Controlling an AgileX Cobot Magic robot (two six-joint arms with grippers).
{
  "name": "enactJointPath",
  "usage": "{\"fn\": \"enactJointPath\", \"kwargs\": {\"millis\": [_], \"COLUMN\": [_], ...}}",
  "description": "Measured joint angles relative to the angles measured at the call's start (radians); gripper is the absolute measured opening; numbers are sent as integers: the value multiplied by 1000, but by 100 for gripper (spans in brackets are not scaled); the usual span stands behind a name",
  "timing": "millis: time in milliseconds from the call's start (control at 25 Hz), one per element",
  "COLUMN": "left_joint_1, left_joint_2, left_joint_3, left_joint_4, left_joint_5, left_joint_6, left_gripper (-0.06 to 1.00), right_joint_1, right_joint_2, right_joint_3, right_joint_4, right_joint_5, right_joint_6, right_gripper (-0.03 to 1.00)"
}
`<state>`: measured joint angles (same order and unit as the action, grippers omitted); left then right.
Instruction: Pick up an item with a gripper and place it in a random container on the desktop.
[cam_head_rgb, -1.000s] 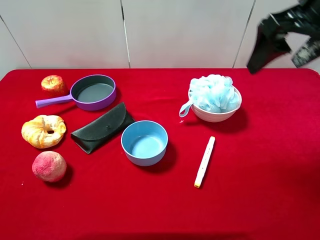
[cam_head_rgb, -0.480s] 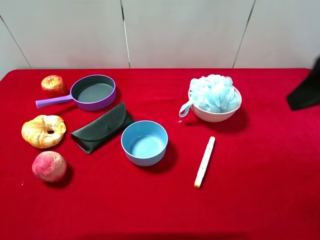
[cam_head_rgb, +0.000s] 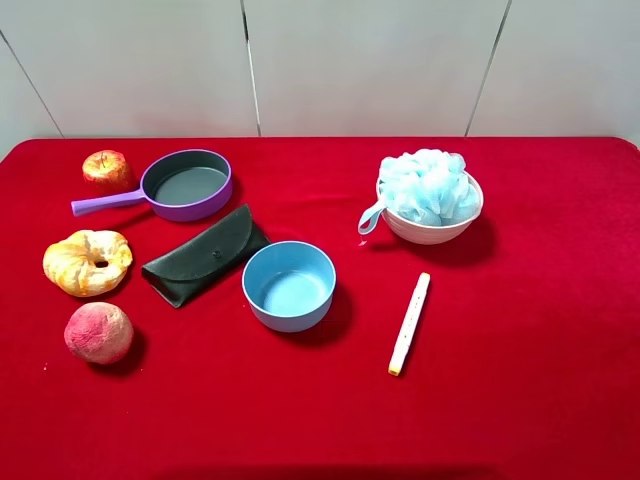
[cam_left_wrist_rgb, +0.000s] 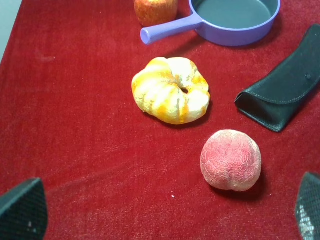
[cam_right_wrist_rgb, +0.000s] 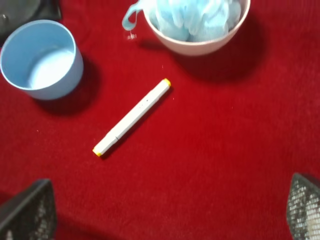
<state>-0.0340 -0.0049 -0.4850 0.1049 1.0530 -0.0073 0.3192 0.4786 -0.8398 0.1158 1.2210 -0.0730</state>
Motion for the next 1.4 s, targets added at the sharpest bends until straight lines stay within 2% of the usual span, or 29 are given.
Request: {"fn": "enactJointPath", "kwargs": {"millis": [160, 680, 800, 1080, 1400], "left_joint_1": [0, 0, 0, 0, 0], "left_joint_2": [0, 0, 0, 0, 0], "left_joint_3": [0, 0, 0, 0, 0], "left_joint_4": [0, 0, 0, 0, 0], "left_joint_5": [0, 0, 0, 0, 0], "left_joint_6": [0, 0, 0, 0, 0], "left_gripper": [100, 100, 100, 100, 100], "right_joint_1": [-33, -274, -299, -310, -352], "right_joint_2": [-142, -481, -484, -485, -485], "right_joint_3": [58, 209, 231, 334, 338], "right_joint_4": [1, -19, -36, -38, -37], "right_joint_5": [-1, -14, -41, -167, -186], "right_joint_6": [0, 2, 2, 2, 2], "right_gripper": [69, 69, 69, 69, 69]}}
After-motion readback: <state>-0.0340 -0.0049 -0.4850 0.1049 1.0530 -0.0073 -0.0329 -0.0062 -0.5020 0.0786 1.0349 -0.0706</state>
